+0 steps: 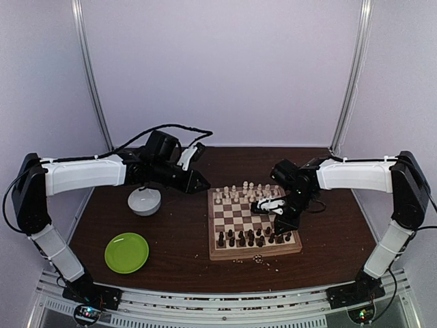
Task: Set up the chess pieces on the board
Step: Place the pawn at b7, then place the pawn at the center of the board.
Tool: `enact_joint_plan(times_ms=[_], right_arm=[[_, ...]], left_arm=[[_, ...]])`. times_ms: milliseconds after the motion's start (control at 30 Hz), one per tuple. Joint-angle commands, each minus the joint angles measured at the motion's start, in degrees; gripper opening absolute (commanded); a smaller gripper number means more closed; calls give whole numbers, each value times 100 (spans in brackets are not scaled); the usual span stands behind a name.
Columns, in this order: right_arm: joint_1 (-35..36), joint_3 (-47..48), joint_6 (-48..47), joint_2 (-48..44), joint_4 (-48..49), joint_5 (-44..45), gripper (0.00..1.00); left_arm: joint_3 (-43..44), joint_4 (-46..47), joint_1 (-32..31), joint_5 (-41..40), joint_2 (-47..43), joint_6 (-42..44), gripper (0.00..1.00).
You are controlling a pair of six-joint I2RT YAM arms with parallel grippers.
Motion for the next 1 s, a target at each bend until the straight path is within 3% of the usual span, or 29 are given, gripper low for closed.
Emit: enact_joint_plan(times_ms=[0,167,400,533,633,967], right_arm=[[16,15,112,-287,23,170,26],[-217,197,99,-723,-168,-94,30],[-514,62,118,-1218,68,-489,30],[-514,37,64,-1308,43,-650,30],[-513,-12,9,-1453,43,-777,30],[-516,-172,-84,-1784,2,-1016,30]], left_arm=[[467,-897,10,183,4,239,3],[838,-2488,1,560,193,225,3],[-272,-2965,-87,2369,33,-859,5],[-527,-3851,-152,2915,292,-705,6],[-537,-4719,-156,2860,631,-370,7],[-525,-5430,-165,2259,1663,73,8]])
